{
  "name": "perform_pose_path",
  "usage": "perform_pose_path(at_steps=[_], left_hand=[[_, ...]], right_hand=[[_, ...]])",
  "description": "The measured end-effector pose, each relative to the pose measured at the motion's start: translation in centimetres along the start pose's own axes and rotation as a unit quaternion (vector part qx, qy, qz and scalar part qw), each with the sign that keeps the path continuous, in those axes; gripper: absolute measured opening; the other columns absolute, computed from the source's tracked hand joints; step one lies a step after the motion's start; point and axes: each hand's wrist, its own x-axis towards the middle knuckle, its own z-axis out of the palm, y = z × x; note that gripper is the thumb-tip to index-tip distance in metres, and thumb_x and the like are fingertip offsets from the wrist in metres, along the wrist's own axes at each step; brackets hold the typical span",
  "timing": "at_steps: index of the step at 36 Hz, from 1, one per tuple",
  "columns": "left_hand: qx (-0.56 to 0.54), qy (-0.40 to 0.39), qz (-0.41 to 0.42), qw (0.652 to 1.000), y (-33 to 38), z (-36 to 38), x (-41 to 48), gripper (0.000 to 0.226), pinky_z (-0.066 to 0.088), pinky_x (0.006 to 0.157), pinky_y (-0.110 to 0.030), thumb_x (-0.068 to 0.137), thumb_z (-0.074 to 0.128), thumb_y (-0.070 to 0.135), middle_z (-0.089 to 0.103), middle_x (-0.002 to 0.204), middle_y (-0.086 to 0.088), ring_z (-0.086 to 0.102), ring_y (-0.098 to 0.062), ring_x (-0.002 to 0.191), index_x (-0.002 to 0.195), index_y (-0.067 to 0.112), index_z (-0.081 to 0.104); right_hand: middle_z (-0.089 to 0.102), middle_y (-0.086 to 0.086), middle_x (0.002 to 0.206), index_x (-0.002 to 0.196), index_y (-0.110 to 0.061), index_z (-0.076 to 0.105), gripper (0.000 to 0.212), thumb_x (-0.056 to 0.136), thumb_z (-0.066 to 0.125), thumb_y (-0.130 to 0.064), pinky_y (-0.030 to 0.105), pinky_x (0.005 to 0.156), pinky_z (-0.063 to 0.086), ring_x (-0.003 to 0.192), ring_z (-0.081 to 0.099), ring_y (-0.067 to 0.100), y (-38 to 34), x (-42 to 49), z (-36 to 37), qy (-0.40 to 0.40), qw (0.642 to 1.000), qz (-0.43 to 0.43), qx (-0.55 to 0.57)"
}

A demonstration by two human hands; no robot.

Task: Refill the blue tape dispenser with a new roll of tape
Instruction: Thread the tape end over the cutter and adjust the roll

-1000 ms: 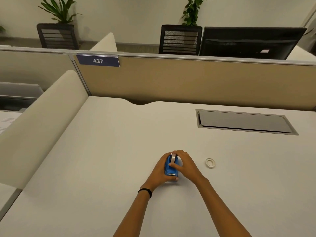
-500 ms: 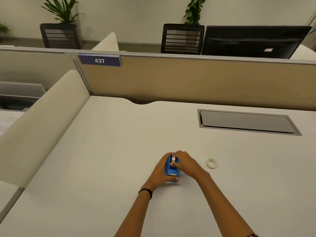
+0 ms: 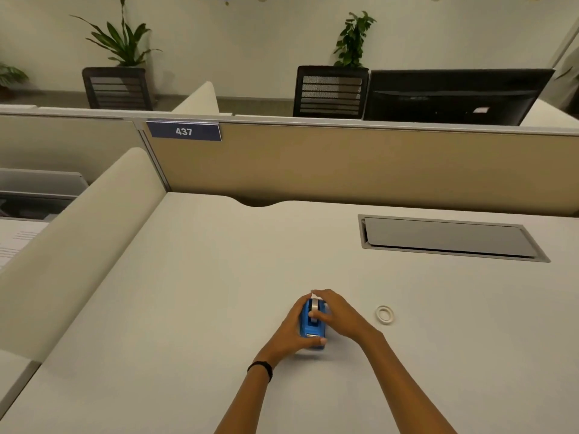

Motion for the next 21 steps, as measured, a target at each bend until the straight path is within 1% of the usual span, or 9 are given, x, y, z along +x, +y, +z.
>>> perform_pose_path(at_steps=[2, 4, 6, 8, 11, 12, 16, 18, 21], left_hand=[[-0.001, 0.002, -0.005, 1.000, 0.1, -0.1, 0.1, 0.089, 0.041, 0.095, -0.012, 0.074, 0.076, 0.032, 0.031, 0.138, 0.018, 0.039, -0.007, 0.126, 0.141, 0.033, 0.018], [-0.006, 0.011, -0.007, 1.000, 0.3, -0.1, 0.1, 0.080, 0.039, 0.098, -0.015, 0.078, 0.073, 0.033, 0.031, 0.138, 0.018, 0.037, -0.005, 0.126, 0.138, 0.036, 0.021], [-0.018, 0.031, -0.009, 0.999, 0.6, 0.1, 0.0, 0.069, 0.040, 0.092, -0.006, 0.080, 0.070, 0.033, 0.035, 0.137, 0.019, 0.039, -0.002, 0.124, 0.133, 0.041, 0.027], [-0.031, 0.055, -0.008, 0.998, 0.7, 0.3, -0.1, 0.063, 0.042, 0.089, -0.006, 0.081, 0.070, 0.031, 0.039, 0.136, 0.016, 0.041, -0.003, 0.124, 0.130, 0.042, 0.031], [-0.049, 0.085, -0.007, 0.995, 0.6, 0.9, -0.1, 0.059, 0.040, 0.103, -0.024, 0.083, 0.068, 0.027, 0.041, 0.139, 0.010, 0.042, -0.009, 0.126, 0.130, 0.039, 0.034], [-0.050, 0.090, -0.005, 0.995, 0.6, 1.0, -0.1, 0.059, 0.039, 0.105, -0.027, 0.083, 0.068, 0.026, 0.041, 0.140, 0.009, 0.042, -0.009, 0.127, 0.131, 0.038, 0.034], [-0.053, 0.091, -0.004, 0.994, 0.8, 1.3, -0.3, 0.060, 0.037, 0.105, -0.026, 0.083, 0.067, 0.027, 0.039, 0.141, 0.012, 0.040, -0.007, 0.128, 0.132, 0.039, 0.033], [-0.057, 0.092, -0.004, 0.994, 0.9, 1.3, -0.4, 0.061, 0.036, 0.108, -0.029, 0.085, 0.066, 0.027, 0.039, 0.142, 0.011, 0.040, -0.009, 0.129, 0.136, 0.034, 0.034], [-0.067, 0.096, -0.006, 0.993, 1.1, 1.3, -0.6, 0.061, 0.036, 0.111, -0.038, 0.086, 0.064, 0.025, 0.039, 0.144, 0.007, 0.040, -0.012, 0.131, 0.139, 0.028, 0.034]], right_hand=[[0.040, -0.004, 0.140, 0.134, -0.028, 0.035, 0.055, 0.086, 0.057, -0.042, 0.030, 0.104, 0.035, 0.126, 0.040, 0.015, 0.3, -0.4, 0.5, 0.044, 0.999, -0.011, 0.031], [0.040, -0.006, 0.138, 0.133, -0.030, 0.036, 0.054, 0.085, 0.060, -0.039, 0.025, 0.100, 0.036, 0.122, 0.043, 0.012, 0.5, -0.8, 0.9, 0.089, 0.994, -0.029, 0.056], [0.043, -0.007, 0.135, 0.130, -0.030, 0.039, 0.052, 0.084, 0.062, -0.036, 0.022, 0.096, 0.038, 0.117, 0.046, 0.010, 0.5, -1.2, 1.2, 0.116, 0.989, -0.040, 0.078], [0.045, -0.007, 0.132, 0.128, -0.028, 0.041, 0.050, 0.084, 0.063, -0.035, 0.024, 0.096, 0.040, 0.116, 0.047, 0.010, 0.6, -1.3, 1.5, 0.124, 0.987, -0.040, 0.094], [0.049, -0.004, 0.128, 0.125, -0.021, 0.046, 0.044, 0.085, 0.062, -0.031, 0.030, 0.100, 0.041, 0.116, 0.048, 0.013, 0.8, -1.3, 2.0, 0.128, 0.986, -0.023, 0.102], [0.052, -0.002, 0.126, 0.122, -0.020, 0.048, 0.039, 0.086, 0.061, -0.030, 0.029, 0.098, 0.041, 0.115, 0.049, 0.015, 0.9, -1.3, 2.1, 0.132, 0.986, -0.020, 0.103], [0.058, 0.000, 0.113, 0.112, -0.015, 0.054, 0.028, 0.086, 0.062, -0.024, 0.013, 0.085, 0.040, 0.107, 0.053, 0.016, 0.9, -1.2, 2.2, 0.139, 0.982, -0.015, 0.128], [0.058, -0.003, 0.109, 0.110, -0.014, 0.054, 0.027, 0.085, 0.062, -0.023, 0.010, 0.081, 0.040, 0.104, 0.054, 0.013, 0.8, -1.3, 2.1, 0.137, 0.981, -0.020, 0.135], [0.059, 0.002, 0.113, 0.109, -0.013, 0.054, 0.027, 0.085, 0.063, -0.022, 0.020, 0.086, 0.043, 0.104, 0.054, 0.013, 0.9, -1.3, 2.1, 0.134, 0.980, -0.018, 0.145]])
